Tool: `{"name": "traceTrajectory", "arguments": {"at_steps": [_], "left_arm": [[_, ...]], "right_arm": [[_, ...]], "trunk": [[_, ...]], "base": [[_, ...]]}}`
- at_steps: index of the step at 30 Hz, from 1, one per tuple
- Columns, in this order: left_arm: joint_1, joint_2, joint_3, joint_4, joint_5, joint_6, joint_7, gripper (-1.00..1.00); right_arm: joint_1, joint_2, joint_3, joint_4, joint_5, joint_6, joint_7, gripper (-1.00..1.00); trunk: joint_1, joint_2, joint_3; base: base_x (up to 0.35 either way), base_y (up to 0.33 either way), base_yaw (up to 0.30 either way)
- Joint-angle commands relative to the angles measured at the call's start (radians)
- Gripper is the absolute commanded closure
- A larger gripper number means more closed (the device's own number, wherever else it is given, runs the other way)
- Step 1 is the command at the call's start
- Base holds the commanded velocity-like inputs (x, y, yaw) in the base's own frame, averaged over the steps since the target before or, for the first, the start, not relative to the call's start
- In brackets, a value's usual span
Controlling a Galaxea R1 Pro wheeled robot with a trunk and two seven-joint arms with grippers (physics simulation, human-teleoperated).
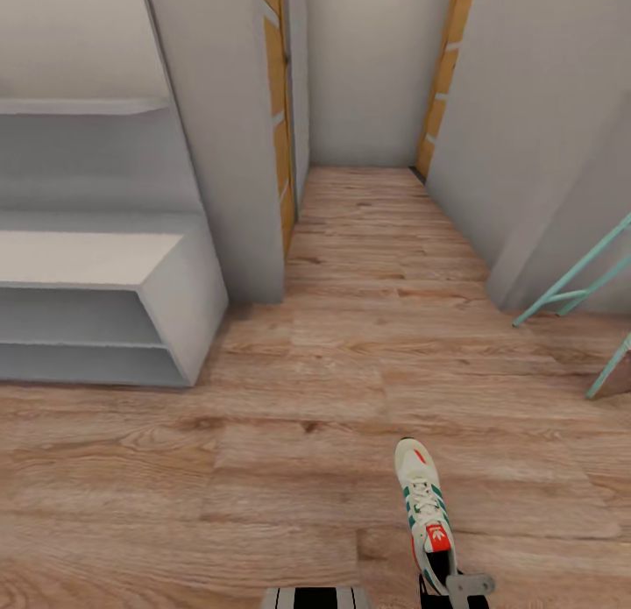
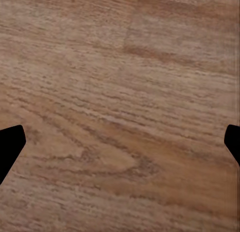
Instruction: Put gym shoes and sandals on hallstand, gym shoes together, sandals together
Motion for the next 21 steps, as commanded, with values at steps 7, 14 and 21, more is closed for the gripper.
{"name": "traceTrajectory", "arguments": {"at_steps": [7, 14, 21], "left_arm": [[0.001, -0.001, 0.004, 0.0, 0.004, 0.0, -0.008, -1.0], [0.001, -0.001, 0.004, 0.0, 0.004, 0.0, -0.008, -1.0], [0.0, -0.001, 0.004, 0.0, 0.004, 0.0, -0.008, -1.0]], "right_arm": [[-0.001, -0.001, 0.009, 0.0, -0.01, -0.003, -0.004, 1.0], [-0.001, -0.001, 0.009, 0.0, -0.01, -0.003, -0.004, 1.0], [-0.001, -0.001, 0.009, 0.0, -0.01, -0.003, -0.004, 1.0]], "trunk": [[0.0, 0.0, 0.006], [0.0, 0.0, 0.013], [0.0, 0.0, 0.02]], "base": [[0.0, 0.0, -0.261], [0.0, 0.0, -0.259], [0.0, 0.0, -0.259]]}}
